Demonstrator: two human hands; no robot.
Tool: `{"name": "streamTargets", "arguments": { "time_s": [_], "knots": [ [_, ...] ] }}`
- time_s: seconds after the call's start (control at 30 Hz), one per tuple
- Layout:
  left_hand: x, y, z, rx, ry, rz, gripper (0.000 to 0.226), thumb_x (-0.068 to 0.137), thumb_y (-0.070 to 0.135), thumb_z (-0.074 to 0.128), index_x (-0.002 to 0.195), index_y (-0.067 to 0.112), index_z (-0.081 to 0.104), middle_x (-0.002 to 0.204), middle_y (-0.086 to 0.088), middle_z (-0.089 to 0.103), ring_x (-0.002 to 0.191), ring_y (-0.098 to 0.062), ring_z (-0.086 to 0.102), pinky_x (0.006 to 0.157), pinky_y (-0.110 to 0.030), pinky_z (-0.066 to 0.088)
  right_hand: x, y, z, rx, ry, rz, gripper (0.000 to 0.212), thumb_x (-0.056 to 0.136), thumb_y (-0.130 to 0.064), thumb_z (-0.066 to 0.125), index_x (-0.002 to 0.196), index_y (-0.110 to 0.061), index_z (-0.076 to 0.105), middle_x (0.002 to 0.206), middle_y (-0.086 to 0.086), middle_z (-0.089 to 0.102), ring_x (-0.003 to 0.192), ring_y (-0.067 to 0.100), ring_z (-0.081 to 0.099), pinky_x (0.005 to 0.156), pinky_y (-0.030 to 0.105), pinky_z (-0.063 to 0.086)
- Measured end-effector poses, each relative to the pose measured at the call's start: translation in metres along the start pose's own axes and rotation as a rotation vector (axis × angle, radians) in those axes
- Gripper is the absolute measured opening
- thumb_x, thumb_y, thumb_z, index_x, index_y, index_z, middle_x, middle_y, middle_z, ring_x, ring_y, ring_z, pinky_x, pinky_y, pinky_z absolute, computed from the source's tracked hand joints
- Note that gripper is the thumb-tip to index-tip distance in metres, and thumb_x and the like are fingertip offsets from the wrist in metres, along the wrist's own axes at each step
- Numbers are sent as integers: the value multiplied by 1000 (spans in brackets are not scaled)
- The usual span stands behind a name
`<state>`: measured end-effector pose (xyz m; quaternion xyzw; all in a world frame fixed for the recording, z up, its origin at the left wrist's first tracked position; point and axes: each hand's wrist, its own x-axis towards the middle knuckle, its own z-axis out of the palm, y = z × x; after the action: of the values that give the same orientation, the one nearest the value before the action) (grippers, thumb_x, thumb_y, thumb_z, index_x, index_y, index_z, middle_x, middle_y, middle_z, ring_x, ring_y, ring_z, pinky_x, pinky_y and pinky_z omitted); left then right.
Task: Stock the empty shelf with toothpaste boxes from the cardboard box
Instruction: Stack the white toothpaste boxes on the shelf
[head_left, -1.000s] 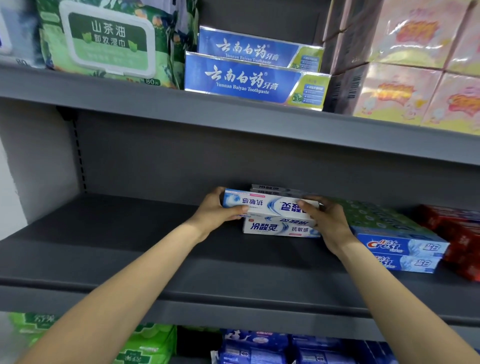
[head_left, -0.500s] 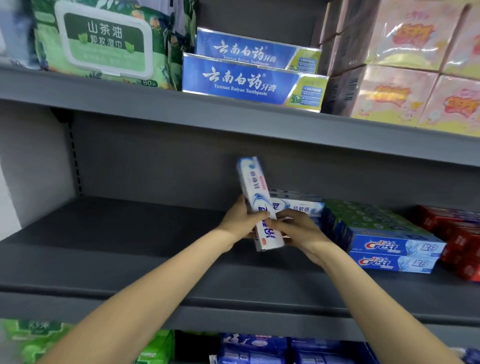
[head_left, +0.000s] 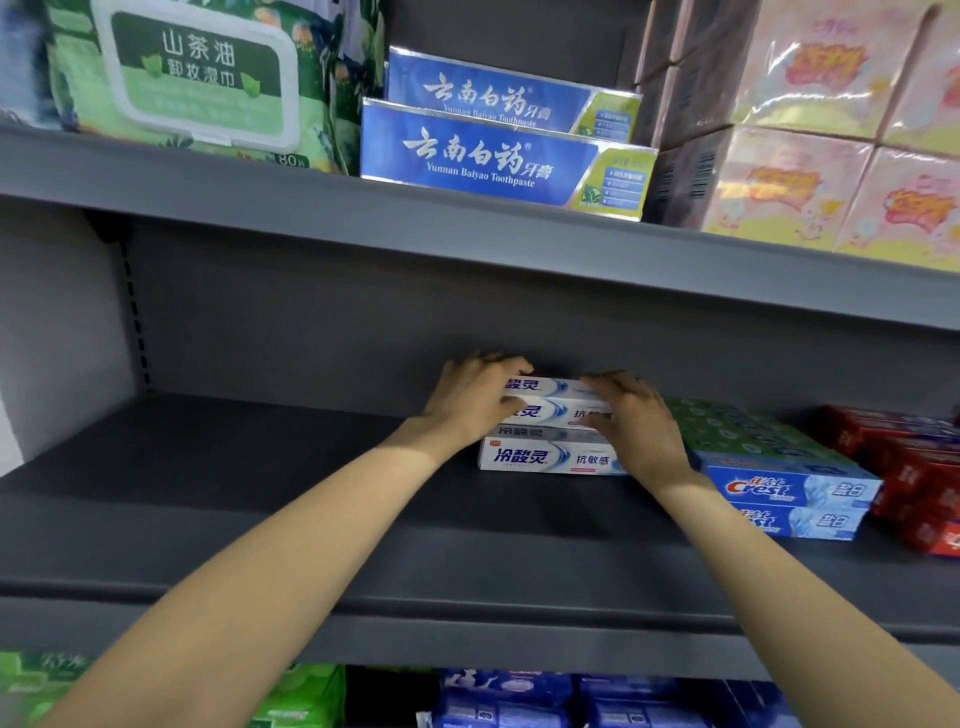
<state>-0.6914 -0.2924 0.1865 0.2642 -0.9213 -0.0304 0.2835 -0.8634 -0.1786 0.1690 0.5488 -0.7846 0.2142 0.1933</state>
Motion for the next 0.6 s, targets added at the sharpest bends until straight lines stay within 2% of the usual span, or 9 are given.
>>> {"name": "streamTargets", "arguments": {
  "time_s": [0.1, 0.17, 0.23, 0.33, 0.43, 0.5, 0.6],
  "knots": [
    [-2, -5, 13, 115, -102, 24, 49, 94, 8, 49, 140, 25, 44, 146, 2, 40, 132, -23, 38, 104, -37, 37, -1, 8, 15, -122, -64, 68, 50, 93, -20, 53, 141, -26, 42, 145, 4, 39, 135, 27, 35, 118, 37, 15],
    [-8, -13, 23, 94, -193, -5, 62, 93, -1, 45, 147, 27, 32, 155, 4, 26, 139, -22, 29, 106, -36, 37, -5, 7, 24, -161, -98, 82, 51, 96, -15, 46, 144, -26, 36, 148, 3, 34, 136, 28, 33, 117, 36, 15],
    [-14, -17, 28, 87, -229, -8, 70, 93, -1, 45, 150, 29, 20, 159, 6, 13, 143, -21, 22, 109, -38, 34, -6, 3, 26, -175, -136, 89, 56, 95, -8, 43, 147, -23, 28, 150, 4, 31, 138, 27, 30, 117, 36, 15],
    [-19, -13, 25, 108, -232, 2, 69, 94, 11, 51, 152, 25, 15, 160, 3, 8, 145, -23, 15, 114, -38, 23, -7, -6, 18, -197, -231, 114, 60, 98, -19, 43, 151, -19, 14, 157, 4, 15, 146, 21, 14, 118, 36, 8],
    [-25, -1, 16, 105, -121, 7, 64, 94, 15, 51, 150, 20, 22, 158, -1, 17, 144, -22, 19, 113, -35, 22, -17, -28, 5, -139, -207, 126, 62, 98, -23, 45, 151, -16, 13, 158, 5, 12, 146, 21, 11, 117, 33, 10],
    [-33, 8, 7, 119, -51, 29, 54, 94, 16, 49, 144, 17, 32, 152, -3, 30, 136, -23, 30, 106, -35, 29, -28, -48, -3, -74, -170, 124, 55, 97, -19, 46, 148, -16, 25, 155, 5, 23, 142, 23, 22, 114, 32, 20],
    [-53, 20, -14, 30, -107, -35, 34, 95, 18, 46, 129, 15, 48, 137, -4, 47, 123, -25, 45, 95, -35, 39, -51, -79, -13, 71, -174, 102, 44, 94, -15, 47, 137, -18, 45, 145, 3, 38, 131, 25, 38, 104, 35, 37]
  ]
}}
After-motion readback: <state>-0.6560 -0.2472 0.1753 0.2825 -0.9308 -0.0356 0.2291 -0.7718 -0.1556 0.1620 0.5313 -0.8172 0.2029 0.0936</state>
